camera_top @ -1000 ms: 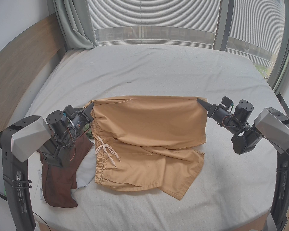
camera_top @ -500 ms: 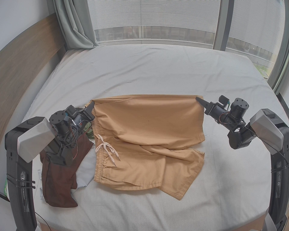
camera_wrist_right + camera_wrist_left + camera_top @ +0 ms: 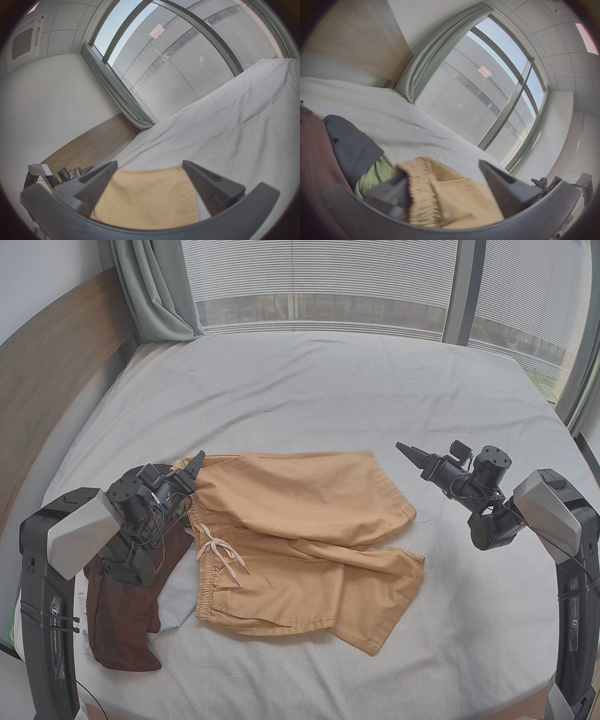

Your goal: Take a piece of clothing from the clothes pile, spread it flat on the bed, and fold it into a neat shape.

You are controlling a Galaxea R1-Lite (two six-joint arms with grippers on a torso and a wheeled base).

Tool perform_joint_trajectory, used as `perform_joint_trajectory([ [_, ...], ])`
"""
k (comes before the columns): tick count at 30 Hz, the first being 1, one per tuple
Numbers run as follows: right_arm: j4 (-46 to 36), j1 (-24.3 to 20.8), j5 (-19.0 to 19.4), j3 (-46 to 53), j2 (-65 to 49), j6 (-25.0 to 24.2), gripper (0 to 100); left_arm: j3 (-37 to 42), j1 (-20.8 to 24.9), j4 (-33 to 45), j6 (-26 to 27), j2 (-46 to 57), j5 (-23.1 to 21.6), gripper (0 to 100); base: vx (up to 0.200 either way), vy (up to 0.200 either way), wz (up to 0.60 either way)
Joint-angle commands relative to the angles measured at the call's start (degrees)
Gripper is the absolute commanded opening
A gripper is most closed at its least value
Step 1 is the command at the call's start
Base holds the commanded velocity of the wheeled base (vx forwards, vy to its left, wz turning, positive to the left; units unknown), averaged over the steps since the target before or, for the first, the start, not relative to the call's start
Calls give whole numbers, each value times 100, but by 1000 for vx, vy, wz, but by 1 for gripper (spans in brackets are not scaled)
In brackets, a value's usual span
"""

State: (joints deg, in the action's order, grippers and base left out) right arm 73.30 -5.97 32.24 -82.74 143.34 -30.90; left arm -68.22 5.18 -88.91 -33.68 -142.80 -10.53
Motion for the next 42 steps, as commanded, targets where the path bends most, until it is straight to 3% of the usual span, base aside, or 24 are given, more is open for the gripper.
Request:
perform_joint_trajectory([
  [1,53,0,10,381,-122,5,100,125,27,5,-112,-46,-19,100,0,0,0],
  [12,870,-185,10,2341,-1036,76,100,1425,44,-13,-68,464,-124,100,0,0,0],
  [24,1503,-299,19,4327,-1959,164,100,3816,-35,-4,-42,2186,-1170,100,0,0,0],
  [29,1503,-308,19,5215,-2477,515,100,5020,-26,-4,371,3048,-1997,100,0,0,0],
  [38,1485,-290,54,5716,-2706,603,100,5301,-52,5,802,3179,-2137,100,0,0,0],
  [42,1459,-229,19,5734,-2644,594,100,5328,-149,14,1241,3065,-2190,100,0,0,0],
])
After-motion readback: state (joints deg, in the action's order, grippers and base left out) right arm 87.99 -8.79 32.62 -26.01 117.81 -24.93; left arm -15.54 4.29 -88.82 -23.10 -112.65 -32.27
